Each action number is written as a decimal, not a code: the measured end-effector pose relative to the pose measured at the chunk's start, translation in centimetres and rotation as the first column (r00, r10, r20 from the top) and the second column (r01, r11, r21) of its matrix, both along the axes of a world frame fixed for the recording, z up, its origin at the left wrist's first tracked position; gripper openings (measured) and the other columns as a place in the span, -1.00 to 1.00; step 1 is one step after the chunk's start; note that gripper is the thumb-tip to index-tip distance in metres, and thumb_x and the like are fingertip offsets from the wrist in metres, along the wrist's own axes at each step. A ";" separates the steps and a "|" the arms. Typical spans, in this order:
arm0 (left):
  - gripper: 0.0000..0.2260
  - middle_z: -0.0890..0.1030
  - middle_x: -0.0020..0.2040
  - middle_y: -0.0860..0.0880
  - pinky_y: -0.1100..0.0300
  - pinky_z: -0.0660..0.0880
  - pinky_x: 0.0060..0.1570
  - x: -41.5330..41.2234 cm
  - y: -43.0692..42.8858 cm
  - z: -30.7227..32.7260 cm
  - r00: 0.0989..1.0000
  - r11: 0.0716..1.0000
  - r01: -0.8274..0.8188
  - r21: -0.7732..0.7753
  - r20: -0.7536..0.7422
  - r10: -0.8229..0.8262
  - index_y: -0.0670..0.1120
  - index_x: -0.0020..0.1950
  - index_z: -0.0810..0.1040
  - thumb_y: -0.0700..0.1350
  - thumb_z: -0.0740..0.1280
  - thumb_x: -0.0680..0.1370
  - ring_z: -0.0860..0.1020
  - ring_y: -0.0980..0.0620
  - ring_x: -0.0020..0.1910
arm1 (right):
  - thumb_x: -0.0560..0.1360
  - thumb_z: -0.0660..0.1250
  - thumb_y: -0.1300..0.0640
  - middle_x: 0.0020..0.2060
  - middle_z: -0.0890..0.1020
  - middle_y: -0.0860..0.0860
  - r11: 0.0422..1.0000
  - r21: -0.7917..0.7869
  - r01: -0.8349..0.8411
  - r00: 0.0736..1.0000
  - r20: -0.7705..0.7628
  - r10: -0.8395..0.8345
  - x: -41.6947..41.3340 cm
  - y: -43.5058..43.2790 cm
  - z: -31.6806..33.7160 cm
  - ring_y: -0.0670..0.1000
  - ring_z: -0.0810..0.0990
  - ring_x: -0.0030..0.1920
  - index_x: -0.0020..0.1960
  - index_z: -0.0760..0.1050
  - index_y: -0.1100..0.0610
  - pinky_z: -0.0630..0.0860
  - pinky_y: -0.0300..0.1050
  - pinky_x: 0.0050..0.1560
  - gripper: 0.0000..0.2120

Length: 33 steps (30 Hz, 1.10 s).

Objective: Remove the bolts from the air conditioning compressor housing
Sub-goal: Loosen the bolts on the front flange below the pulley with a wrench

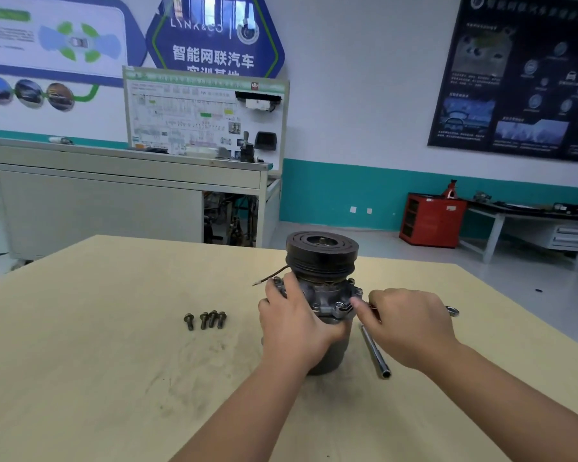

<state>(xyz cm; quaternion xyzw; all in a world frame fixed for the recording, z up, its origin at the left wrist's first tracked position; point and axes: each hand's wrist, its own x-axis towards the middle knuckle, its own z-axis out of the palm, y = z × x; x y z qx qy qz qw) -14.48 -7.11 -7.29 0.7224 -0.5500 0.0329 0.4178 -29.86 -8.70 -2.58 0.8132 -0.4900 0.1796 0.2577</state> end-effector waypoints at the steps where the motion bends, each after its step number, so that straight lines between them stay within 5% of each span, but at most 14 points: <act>1: -0.08 0.38 0.25 -0.13 0.04 0.32 0.19 0.2 0.0 0.0 1.000 1.000 0.012 -0.006 0.003 -0.012 -0.06 0.29 0.18 0.50 0.13 0.12 0.34 -0.13 0.25 | 0.56 -0.12 -0.27 -0.21 0.63 -0.03 1.000 0.002 -0.022 1.000 -0.004 0.022 -0.1 -0.3 0.1 0.03 0.59 -0.13 -0.26 0.30 0.01 0.07 -0.11 -0.43 -0.54; 6: -0.18 0.40 0.13 -0.05 0.05 0.37 0.17 1.7 0.0 0.6 0.987 0.986 0.159 -0.042 -0.003 -0.159 -0.08 0.24 0.24 0.36 0.42 0.20 0.38 -0.06 0.18 | 0.52 -0.15 -0.29 -0.40 0.46 -0.07 0.987 0.011 -0.161 0.987 0.000 0.161 0.0 -2.0 0.5 -0.02 0.44 -0.32 -0.25 0.44 0.02 0.05 -0.14 -0.45 -0.46; 17: -0.22 0.51 0.15 0.08 0.05 0.52 0.10 5.5 -1.0 1.2 0.849 0.875 0.483 -0.013 -0.236 -0.472 0.12 0.17 0.25 0.22 0.54 0.08 0.52 0.12 0.14 | 0.49 0.00 -0.24 -0.56 0.39 -0.07 0.880 0.008 -0.475 0.879 0.057 0.474 1.6 -4.1 0.9 -0.06 0.29 -0.52 -0.44 0.29 0.03 0.01 -0.28 -0.50 -0.54; 22: -0.25 0.51 0.13 0.12 0.09 0.52 0.08 5.4 -1.1 0.9 0.867 0.884 0.467 -0.024 -0.184 -0.463 0.18 0.12 0.21 0.26 0.52 0.07 0.51 0.17 0.12 | 0.44 -0.05 -0.31 -0.53 0.39 -0.08 0.858 0.110 -0.501 0.864 0.008 0.504 1.5 -4.5 1.5 0.00 0.40 -0.48 -0.41 0.35 0.05 0.17 -0.17 -0.47 -0.49; 25: -0.24 0.49 0.14 0.12 0.09 0.50 0.11 5.0 -0.9 1.0 0.885 0.898 0.439 -0.004 -0.168 -0.433 0.18 0.13 0.19 0.26 0.53 0.08 0.50 0.15 0.13 | 0.46 0.10 -0.19 -0.57 0.47 -0.04 0.862 -0.071 -0.501 0.865 -0.052 0.499 1.2 -3.7 1.8 0.02 0.47 -0.56 -0.46 0.42 0.11 0.22 -0.21 -0.57 -0.52; 27: -0.24 0.46 0.14 0.13 0.13 0.49 0.11 4.6 -0.5 1.0 0.907 0.918 0.397 -0.003 -0.154 -0.393 0.18 0.12 0.19 0.27 0.53 0.09 0.48 0.15 0.12 | 0.50 0.10 -0.21 -0.59 0.39 -0.08 0.881 -0.125 -0.457 0.885 0.038 0.464 0.4 -3.0 2.3 0.03 0.44 -0.56 -0.47 0.35 0.03 0.16 -0.25 -0.56 -0.53; 30: -0.21 0.39 0.14 0.08 0.20 0.45 0.07 2.8 0.0 0.9 0.953 0.961 0.278 -0.017 -0.121 -0.278 0.13 0.17 0.20 0.33 0.47 0.08 0.45 0.09 0.11 | 0.47 -0.08 -0.32 -0.53 0.25 -0.14 0.946 0.025 -0.325 0.927 0.206 0.313 -0.6 -1.8 3.3 0.01 0.33 -0.43 -0.43 0.12 -0.07 0.12 -0.13 -0.47 -0.57; 33: -0.12 0.31 0.25 -0.06 0.09 0.45 0.08 0.4 0.6 0.9 0.991 0.992 0.118 0.039 -0.069 -0.115 0.03 0.30 0.14 0.34 0.46 0.15 0.46 -0.10 0.14 | 0.47 -0.14 -0.29 -0.42 0.35 -0.11 0.950 0.188 -0.250 0.957 0.196 0.213 -1.0 -0.8 3.1 -0.06 0.36 -0.32 -0.36 0.21 -0.03 0.19 -0.08 -0.32 -0.57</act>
